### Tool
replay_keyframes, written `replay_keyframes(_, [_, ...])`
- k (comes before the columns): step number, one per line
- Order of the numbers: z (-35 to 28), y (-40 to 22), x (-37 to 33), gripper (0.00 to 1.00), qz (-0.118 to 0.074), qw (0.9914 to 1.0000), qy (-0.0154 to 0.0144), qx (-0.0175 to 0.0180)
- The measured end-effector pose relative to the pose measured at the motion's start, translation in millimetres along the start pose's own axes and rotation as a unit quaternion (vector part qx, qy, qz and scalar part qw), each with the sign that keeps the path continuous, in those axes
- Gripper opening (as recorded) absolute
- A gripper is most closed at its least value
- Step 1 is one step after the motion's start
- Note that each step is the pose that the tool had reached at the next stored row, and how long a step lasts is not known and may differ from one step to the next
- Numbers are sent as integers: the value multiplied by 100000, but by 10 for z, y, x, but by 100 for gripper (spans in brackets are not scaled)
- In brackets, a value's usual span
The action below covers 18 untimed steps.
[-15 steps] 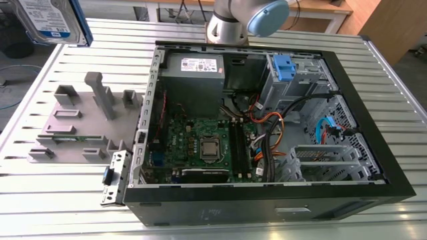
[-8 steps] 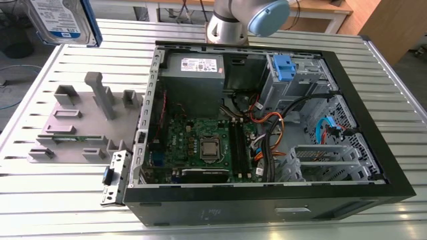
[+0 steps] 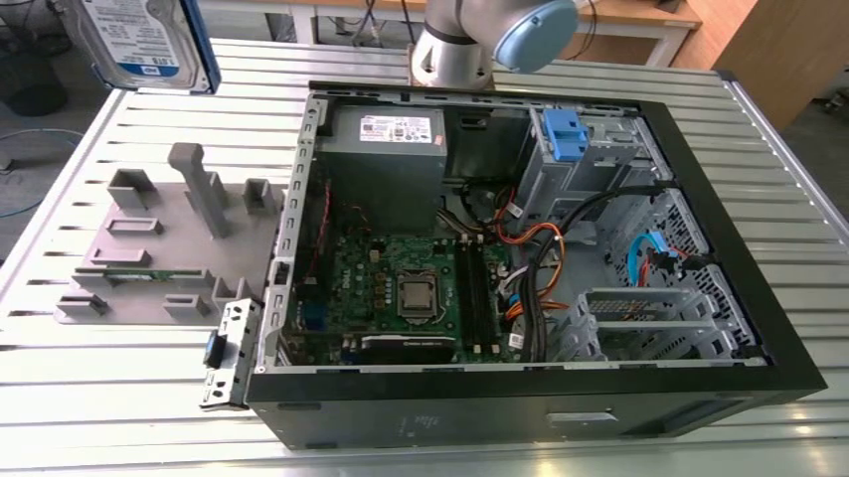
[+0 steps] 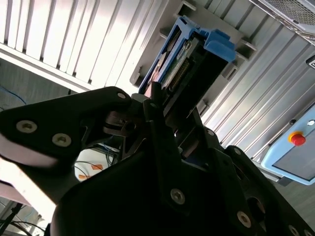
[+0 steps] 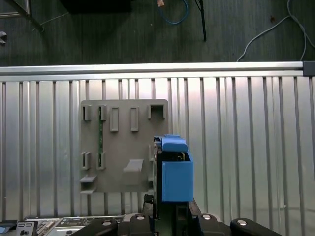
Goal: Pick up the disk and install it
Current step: 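Pick up the disk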
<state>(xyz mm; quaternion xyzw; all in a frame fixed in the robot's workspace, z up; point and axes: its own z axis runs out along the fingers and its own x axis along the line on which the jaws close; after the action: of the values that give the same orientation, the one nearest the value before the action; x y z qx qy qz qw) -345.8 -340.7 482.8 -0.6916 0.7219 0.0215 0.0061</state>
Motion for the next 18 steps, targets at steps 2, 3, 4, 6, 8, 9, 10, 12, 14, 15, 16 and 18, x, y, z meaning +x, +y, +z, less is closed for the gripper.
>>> replay_keyframes(2, [-1,-59,-2,35,2,100000,-2,0])
replay_keyframes(3, [-1,-90,-4,35,0,100000,-4,5])
replay_keyframes(4, [-2,-121,-5,35,5,100000,-6,7])
replay_keyframes(6, [-3,-179,-8,35,7,100000,-2,3])
replay_keyframes(8, [-5,-238,-10,35,3,100000,0,-1])
replay_keyframes(9, [-6,-268,-12,35,3,100000,-2,0])
replay_keyframes(10, [-6,-299,-13,35,-1,100000,-6,6])
replay_keyframes(12, [-7,-357,-15,35,1,100000,-3,2])
replay_keyframes(14, [-8,-414,-18,35,5,100000,-3,3])
replay_keyframes(15, [-9,-443,-19,35,7,100000,-2,-1])
replay_keyframes(16, [-10,-473,-21,35,6,100000,-1,1])
replay_keyframes(18, [-11,-530,-23,35,0,100000,-6,4])
